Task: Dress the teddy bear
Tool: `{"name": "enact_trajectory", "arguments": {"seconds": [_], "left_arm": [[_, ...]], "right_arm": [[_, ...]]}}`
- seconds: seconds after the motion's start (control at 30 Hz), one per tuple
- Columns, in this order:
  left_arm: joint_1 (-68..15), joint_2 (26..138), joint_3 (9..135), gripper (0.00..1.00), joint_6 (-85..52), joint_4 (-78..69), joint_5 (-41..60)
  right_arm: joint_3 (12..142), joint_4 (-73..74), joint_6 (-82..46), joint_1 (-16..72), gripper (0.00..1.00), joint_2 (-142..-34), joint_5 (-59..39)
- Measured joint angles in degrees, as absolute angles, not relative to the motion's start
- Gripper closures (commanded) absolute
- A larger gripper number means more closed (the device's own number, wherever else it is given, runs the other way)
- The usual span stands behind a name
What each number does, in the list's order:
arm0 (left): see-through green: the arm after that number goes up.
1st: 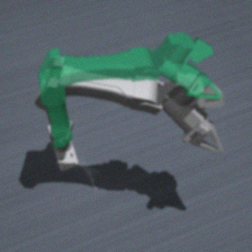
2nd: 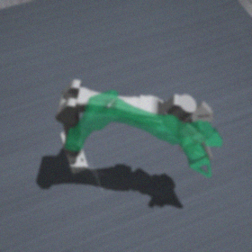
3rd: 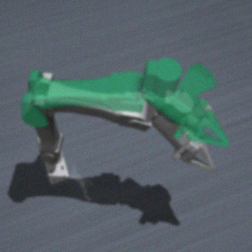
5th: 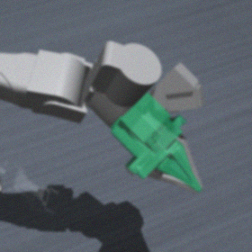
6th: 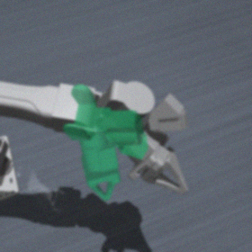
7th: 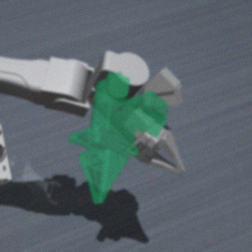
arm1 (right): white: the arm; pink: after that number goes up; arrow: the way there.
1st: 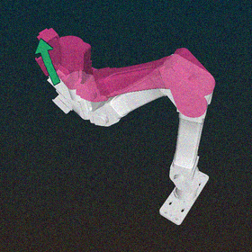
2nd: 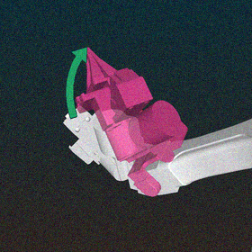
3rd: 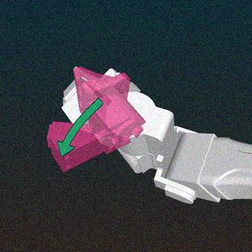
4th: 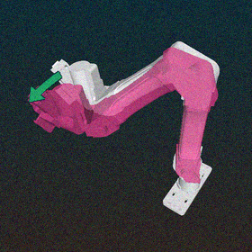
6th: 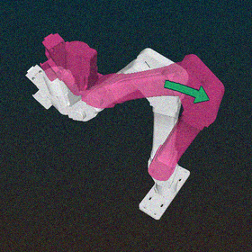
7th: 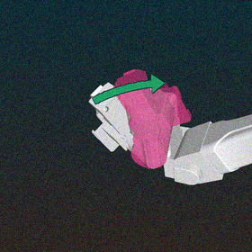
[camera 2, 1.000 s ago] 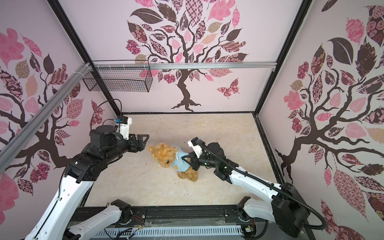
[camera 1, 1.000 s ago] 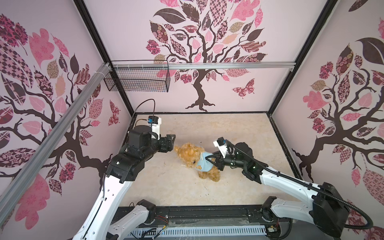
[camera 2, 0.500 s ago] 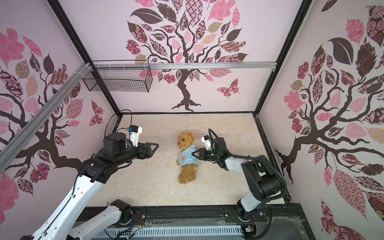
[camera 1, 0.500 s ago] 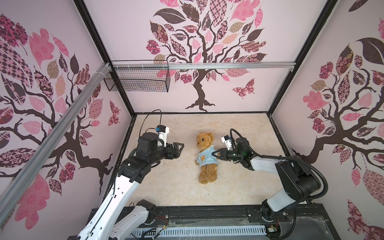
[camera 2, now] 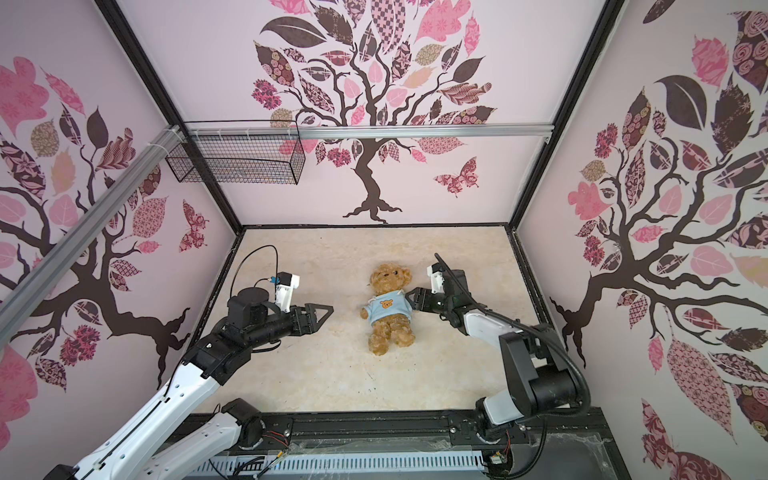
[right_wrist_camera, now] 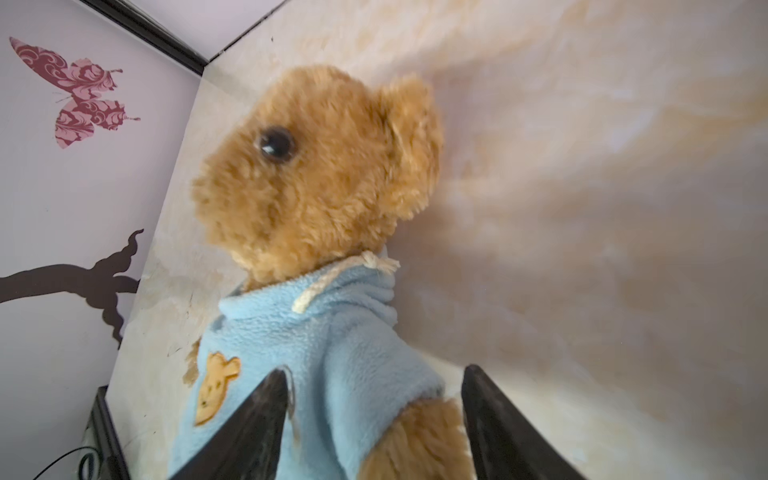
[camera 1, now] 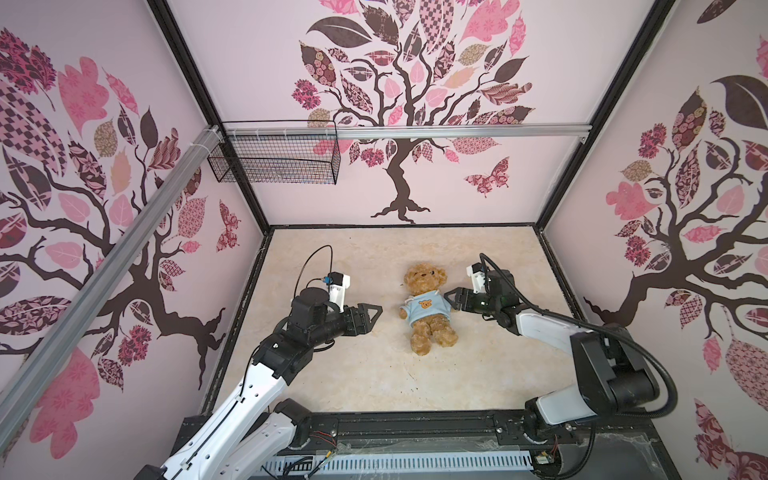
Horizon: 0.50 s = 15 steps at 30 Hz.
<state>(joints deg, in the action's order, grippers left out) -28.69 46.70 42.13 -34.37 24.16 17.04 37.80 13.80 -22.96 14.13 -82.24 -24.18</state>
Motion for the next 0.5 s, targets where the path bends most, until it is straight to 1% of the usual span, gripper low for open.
{"name": "enact_trajectory", "arguments": {"seconds": [0.1, 0.17, 0.27, 0.37, 0.5], "left_arm": [[-28.84, 46.33, 40.23, 0.15, -35.0, 21.91, 14.26], [-28.88, 45.67, 39.03, 0.15, -35.2, 20.6, 11.97], [-28.88, 44.86, 37.71, 0.15, -35.59, 18.5, 8.62], [-28.88, 44.8, 37.15, 0.15, -35.83, 16.69, 6.31], [-28.88, 45.82, 37.06, 0.15, -35.83, 15.18, 4.91]], "right_arm": [[37.23, 12.71, -21.15, 14.76, 0.31, -75.53, -19.99], [36.62, 12.14, -19.51, 16.6, 0.35, -71.75, -16.97], [35.9, 12.03, -16.95, 22.79, 0.42, -68.77, -13.54], [36.01, 12.58, -15.09, 27.99, 0.52, -70.37, -12.97], [37.5, 11.64, -13.34, 30.11, 0.67, -77.8, -12.84]]}}
